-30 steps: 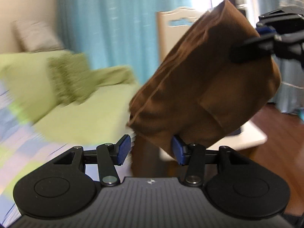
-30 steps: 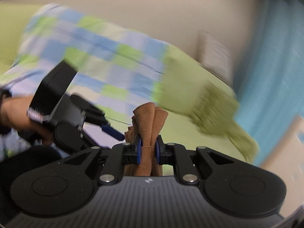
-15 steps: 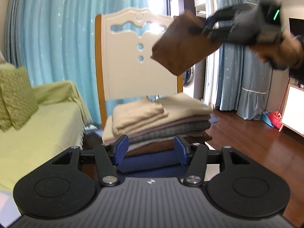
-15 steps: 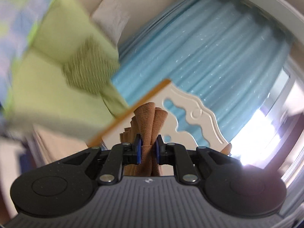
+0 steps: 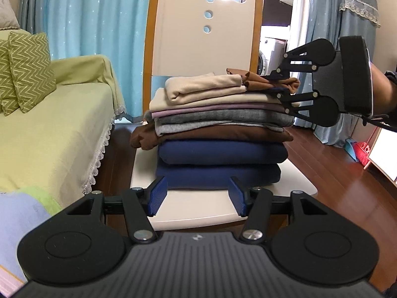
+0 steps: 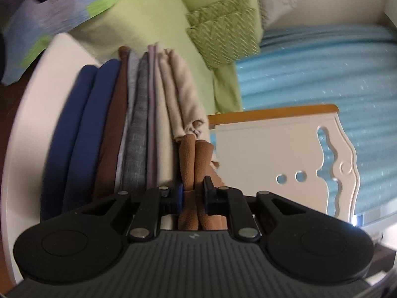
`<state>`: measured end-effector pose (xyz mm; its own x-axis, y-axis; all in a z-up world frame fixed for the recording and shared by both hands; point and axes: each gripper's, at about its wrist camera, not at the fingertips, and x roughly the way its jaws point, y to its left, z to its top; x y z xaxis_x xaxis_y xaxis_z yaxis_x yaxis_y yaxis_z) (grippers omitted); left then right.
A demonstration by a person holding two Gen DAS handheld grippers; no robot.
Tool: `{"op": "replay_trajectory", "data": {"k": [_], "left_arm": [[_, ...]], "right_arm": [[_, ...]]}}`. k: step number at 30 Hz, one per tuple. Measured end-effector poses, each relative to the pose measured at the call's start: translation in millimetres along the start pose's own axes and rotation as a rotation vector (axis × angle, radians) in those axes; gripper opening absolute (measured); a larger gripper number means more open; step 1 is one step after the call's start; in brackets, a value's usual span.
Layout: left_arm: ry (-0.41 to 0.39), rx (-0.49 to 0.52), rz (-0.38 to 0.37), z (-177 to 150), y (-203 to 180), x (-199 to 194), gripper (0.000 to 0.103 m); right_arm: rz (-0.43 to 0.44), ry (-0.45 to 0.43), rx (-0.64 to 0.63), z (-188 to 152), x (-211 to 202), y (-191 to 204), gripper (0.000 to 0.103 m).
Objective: Fold clothes
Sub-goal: 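Carry the held garment with the right gripper toward the clothes stack on the chair, then lower the garment onto the clothes stack and open the right gripper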
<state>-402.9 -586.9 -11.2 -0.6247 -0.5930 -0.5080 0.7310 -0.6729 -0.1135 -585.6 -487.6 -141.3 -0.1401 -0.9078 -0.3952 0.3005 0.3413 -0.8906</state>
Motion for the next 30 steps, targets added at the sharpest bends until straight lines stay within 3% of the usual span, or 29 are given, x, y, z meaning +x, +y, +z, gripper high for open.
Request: {"op": "replay_trajectory", "data": {"k": [7, 8, 9, 12, 14, 17, 20, 22, 25, 30], "left_arm": [[-0.036, 0.067, -0.040, 32, -5, 17, 0.058], [-0.054, 0.088, -0.038, 41, -4, 18, 0.058], [-0.062, 0.096, -0.037, 45, -4, 20, 0.058], [-0.112, 0.136, -0.027, 71, -2, 26, 0.058], [-0.145, 0.164, -0.025, 91, -1, 35, 0.058], [-0.163, 0.195, -0.030, 118, -3, 58, 0.058], [-0.150, 0.218, -0.042, 134, -5, 85, 0.058], [-0.128, 0.228, -0.044, 135, -5, 103, 0.058], [-0.079, 0.232, -0.051, 131, -4, 128, 0.058], [-0.038, 0.228, -0.076, 115, -3, 144, 0.059]], "right_arm": [[-0.014, -0.007, 0.009, 7, -6, 7, 0.017], [-0.016, -0.016, 0.025, 8, -8, 4, 0.020], [-0.013, -0.031, 0.059, 9, -13, -1, 0.029], [-0.005, -0.097, 0.215, 7, -34, -17, 0.034], [-0.003, -0.162, 0.427, -2, -46, -36, 0.033], [-0.009, -0.164, 0.794, -34, -40, -66, 0.006], [0.006, -0.128, 1.023, -61, -19, -81, 0.008], [0.065, -0.133, 1.151, -73, -4, -83, 0.008], [0.141, -0.134, 1.267, -78, 11, -76, 0.008], [0.200, -0.098, 1.271, -70, 25, -47, 0.010]]}}
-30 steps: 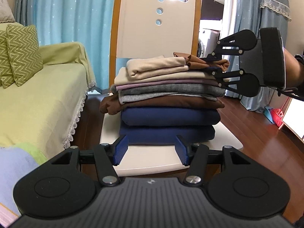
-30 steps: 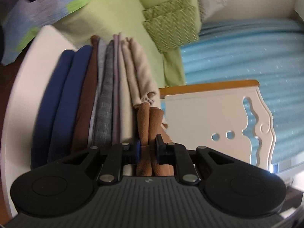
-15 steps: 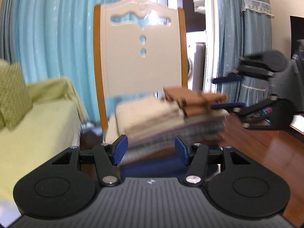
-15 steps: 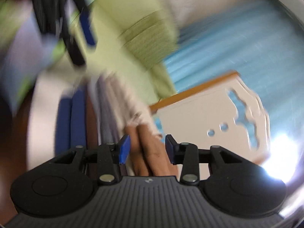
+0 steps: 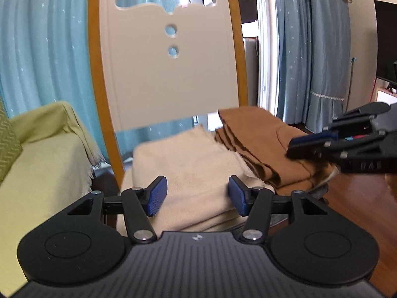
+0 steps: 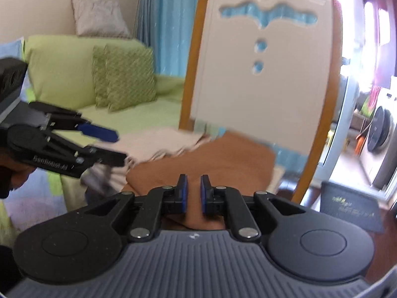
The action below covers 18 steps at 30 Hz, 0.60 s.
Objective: Fold clothes
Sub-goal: 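Lower the garment onto the clothes stack and open the right gripper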
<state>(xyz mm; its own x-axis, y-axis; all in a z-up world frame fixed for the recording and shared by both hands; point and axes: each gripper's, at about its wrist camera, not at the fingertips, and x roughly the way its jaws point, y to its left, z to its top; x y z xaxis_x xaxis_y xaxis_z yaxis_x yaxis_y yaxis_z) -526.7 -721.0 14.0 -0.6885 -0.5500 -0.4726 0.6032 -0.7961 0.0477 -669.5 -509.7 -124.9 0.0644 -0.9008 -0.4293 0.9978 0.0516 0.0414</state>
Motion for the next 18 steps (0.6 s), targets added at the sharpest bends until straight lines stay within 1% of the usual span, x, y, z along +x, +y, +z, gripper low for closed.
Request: {"op": "replay_trajectory", "data": {"k": [3, 7, 11, 13, 15, 17, 18], "left_arm": [[-0.003, 0.008, -0.003, -4, -3, 0, 0.059], [0.003, 0.029, -0.002, -7, -5, -2, 0.059], [0.013, 0.039, 0.007, -9, -8, -4, 0.059], [0.016, 0.046, 0.015, -5, -9, -6, 0.059], [-0.003, 0.068, 0.036, 0, -12, -12, 0.059], [-0.023, 0.078, 0.050, 4, -13, -17, 0.059], [-0.035, 0.069, 0.038, 4, -14, -19, 0.059]], "right_arm": [[-0.018, -0.021, -0.026, -13, 0, 6, 0.010], [-0.028, -0.028, -0.047, -15, -1, 9, 0.010], [-0.067, -0.075, -0.084, -26, -1, 21, 0.011], [-0.073, -0.081, -0.080, -24, -1, 22, 0.011], [-0.077, -0.072, -0.080, -15, -4, 21, 0.011], [-0.087, -0.111, -0.093, -3, -14, 25, 0.011], [-0.083, -0.133, -0.100, 0, -17, 29, 0.011]]}}
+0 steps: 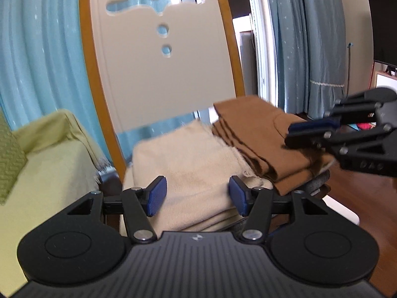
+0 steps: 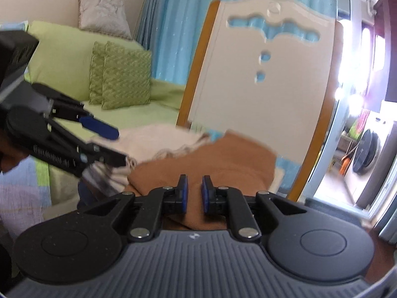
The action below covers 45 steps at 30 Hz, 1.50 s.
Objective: Fold clothes
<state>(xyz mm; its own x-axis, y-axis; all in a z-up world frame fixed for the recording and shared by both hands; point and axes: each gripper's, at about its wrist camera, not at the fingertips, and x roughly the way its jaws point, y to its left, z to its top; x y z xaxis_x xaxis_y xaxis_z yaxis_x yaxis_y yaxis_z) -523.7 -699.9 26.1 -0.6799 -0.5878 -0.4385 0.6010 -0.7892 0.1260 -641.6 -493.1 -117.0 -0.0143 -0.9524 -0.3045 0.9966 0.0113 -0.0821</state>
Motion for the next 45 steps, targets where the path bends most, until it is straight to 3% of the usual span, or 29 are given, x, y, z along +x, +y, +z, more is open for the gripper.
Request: {"op": "replay_trajectory", "data": {"k": [2, 5, 12, 16, 18, 22, 26, 28, 29, 30, 37, 45], "left_arm": [[-0.022, -0.019, -0.022, 0, -2, -4, 0.060], [0.033, 0.002, -0.025, -9, -8, 6, 0.060], [0.033, 0.004, -0.023, -9, -9, 0, 0.060], [0.005, 0.019, 0.015, -13, -15, -24, 0.070], [-0.001, 0.000, 0.028, -23, -16, -37, 0.075], [0.027, -0.164, 0.045, -61, -19, -71, 0.082], [0.088, -0.207, 0.046, -87, -28, -88, 0.091], [0.085, -0.210, 0.061, -98, -31, -97, 0.101], [0.080, -0.219, 0.067, -102, -32, -101, 0.102], [0.075, -0.227, 0.073, -106, -33, -106, 0.102], [0.088, -0.326, 0.132, -126, -32, -127, 0.102], [0.117, -0.349, 0.148, -118, -34, -123, 0.102]], "right_arm": [[0.014, -0.020, -0.001, 3, -2, 6, 0.011], [0.041, 0.024, 0.047, -7, 11, 13, 0.011], [0.057, 0.039, 0.099, -14, 14, 11, 0.011], [0.030, 0.011, 0.088, -4, -7, 10, 0.019], [-0.005, -0.006, 0.072, -4, -24, 15, 0.030], [-0.063, 0.015, 0.104, -24, -65, 30, 0.045], [-0.104, 0.096, 0.153, -56, -87, 48, 0.073], [-0.123, 0.112, 0.210, -66, -96, 55, 0.082], [-0.136, 0.117, 0.231, -69, -100, 60, 0.096], [-0.151, 0.122, 0.247, -72, -103, 64, 0.102], [-0.181, 0.184, 0.278, -78, -109, 87, 0.102], [-0.216, 0.220, 0.307, -76, -107, 88, 0.102]]}}
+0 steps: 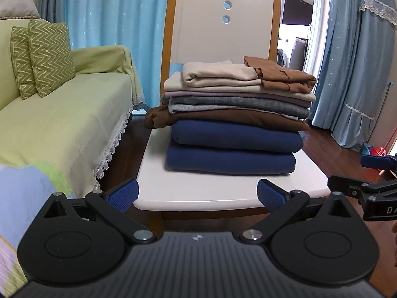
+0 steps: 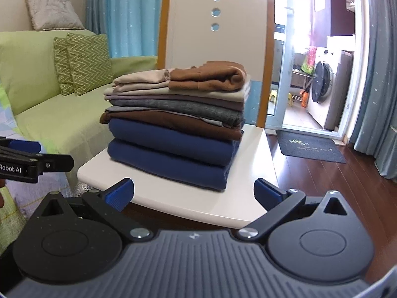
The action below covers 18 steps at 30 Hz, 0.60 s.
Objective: Fold clothes
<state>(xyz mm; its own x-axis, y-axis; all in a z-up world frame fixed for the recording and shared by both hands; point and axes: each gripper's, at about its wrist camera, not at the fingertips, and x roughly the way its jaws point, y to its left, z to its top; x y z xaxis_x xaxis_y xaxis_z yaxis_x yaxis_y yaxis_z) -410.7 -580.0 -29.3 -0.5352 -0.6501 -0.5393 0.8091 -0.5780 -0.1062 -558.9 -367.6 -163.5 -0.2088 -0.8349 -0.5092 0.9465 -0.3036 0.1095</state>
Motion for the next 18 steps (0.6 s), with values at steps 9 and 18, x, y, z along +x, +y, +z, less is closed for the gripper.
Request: {"op": "replay_trajectory", "data": {"k": [9, 18], "left_arm": [[0.053, -0.005, 0.031, 0, -2, 11, 0.102], [0.052, 0.009, 0.028, -5, -8, 15, 0.102]], "right_arm": [[-0.010, 0.037, 0.012, -3, 7, 4, 0.102], [0.004, 0.090, 0.063, -5, 13, 0, 0.102]]}}
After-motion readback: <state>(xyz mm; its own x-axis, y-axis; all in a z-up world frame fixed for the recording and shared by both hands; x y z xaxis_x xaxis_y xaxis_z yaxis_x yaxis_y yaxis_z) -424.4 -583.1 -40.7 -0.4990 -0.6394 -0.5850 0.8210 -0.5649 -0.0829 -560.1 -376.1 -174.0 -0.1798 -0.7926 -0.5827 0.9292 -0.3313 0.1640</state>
